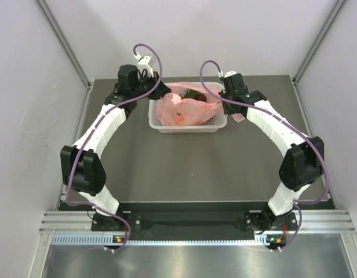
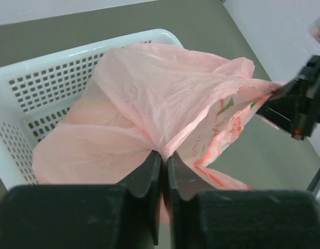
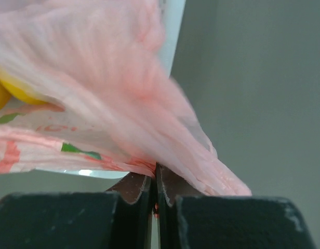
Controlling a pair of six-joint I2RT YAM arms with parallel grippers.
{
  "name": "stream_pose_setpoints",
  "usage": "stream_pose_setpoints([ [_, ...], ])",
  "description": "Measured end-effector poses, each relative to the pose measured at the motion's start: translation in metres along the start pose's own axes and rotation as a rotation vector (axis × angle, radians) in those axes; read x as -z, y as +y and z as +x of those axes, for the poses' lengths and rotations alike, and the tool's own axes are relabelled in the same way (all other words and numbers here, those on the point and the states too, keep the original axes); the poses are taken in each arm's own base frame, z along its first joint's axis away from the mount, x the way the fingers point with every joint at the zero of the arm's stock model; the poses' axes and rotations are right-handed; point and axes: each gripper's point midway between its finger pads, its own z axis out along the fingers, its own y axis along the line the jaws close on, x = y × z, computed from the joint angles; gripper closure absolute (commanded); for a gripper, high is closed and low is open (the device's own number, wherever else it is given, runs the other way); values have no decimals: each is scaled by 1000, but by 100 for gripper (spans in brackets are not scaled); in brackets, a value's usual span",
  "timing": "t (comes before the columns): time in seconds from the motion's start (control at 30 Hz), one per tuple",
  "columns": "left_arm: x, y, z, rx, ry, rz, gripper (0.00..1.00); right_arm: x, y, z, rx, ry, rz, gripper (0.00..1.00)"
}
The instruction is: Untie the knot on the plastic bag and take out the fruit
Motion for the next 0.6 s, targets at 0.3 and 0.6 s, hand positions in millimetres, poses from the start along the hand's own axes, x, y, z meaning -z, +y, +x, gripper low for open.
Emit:
stream_pose_setpoints([
  [0.3, 7, 28, -11, 11, -40, -104, 21, 10, 3, 13, 105, -10, -74, 99],
  [0.6, 11, -8, -85, -165, -100, -1, 6, 9, 14, 19, 137, -7, -142, 94],
])
